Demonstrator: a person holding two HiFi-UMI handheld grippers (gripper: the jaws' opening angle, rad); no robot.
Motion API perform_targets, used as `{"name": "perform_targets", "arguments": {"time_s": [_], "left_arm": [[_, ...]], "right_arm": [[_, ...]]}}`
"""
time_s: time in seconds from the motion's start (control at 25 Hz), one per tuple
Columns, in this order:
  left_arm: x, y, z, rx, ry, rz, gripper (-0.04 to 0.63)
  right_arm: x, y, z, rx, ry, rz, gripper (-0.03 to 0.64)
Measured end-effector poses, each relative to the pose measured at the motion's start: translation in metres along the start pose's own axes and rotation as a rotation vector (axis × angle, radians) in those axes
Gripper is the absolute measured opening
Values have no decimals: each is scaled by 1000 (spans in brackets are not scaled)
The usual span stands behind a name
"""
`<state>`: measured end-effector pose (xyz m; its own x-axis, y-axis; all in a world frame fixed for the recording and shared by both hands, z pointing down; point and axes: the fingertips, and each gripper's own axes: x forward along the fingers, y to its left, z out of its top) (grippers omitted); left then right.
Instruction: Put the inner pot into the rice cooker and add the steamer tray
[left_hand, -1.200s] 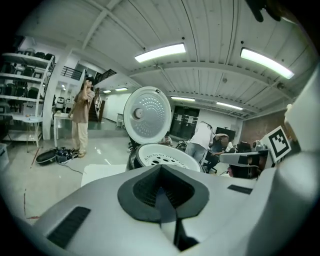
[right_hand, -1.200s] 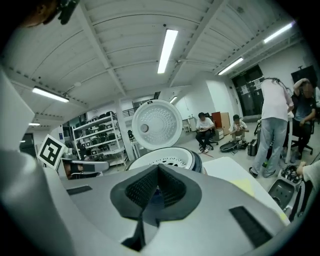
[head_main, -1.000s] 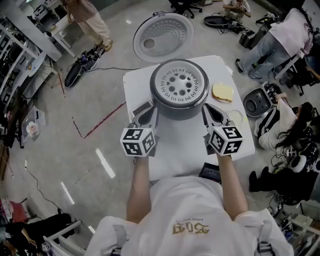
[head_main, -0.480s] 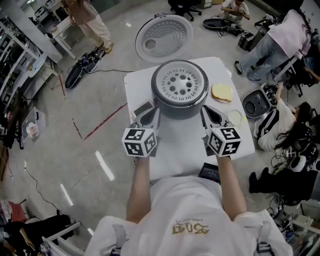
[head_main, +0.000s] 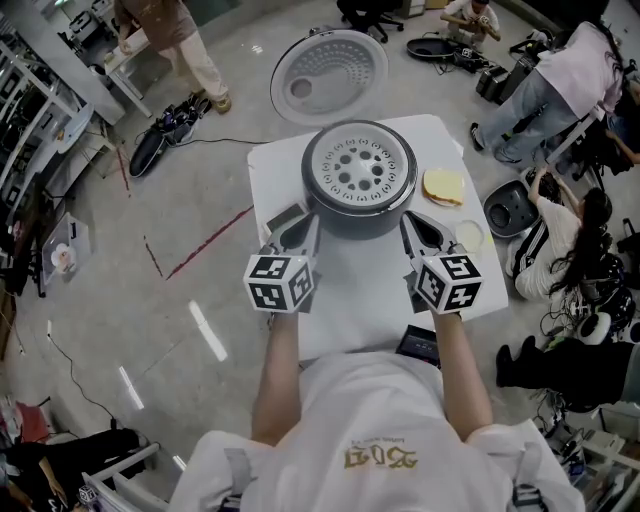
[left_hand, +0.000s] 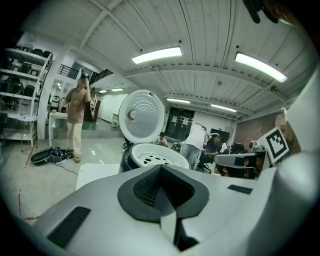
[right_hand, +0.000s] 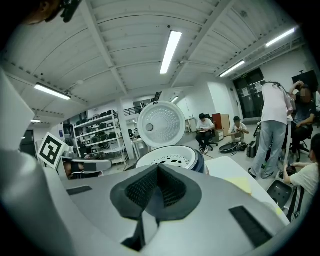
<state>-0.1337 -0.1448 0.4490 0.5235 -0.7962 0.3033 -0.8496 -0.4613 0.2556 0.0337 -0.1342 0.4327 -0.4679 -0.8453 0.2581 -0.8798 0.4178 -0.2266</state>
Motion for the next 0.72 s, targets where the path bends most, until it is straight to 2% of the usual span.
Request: {"name": "perform_targets", "arguments": {"time_s": [0.72], "left_arm": [[7, -8, 0, -39, -13, -31, 15]], "right_arm": [[-3, -7, -4, 10, 11, 5, 9]]}}
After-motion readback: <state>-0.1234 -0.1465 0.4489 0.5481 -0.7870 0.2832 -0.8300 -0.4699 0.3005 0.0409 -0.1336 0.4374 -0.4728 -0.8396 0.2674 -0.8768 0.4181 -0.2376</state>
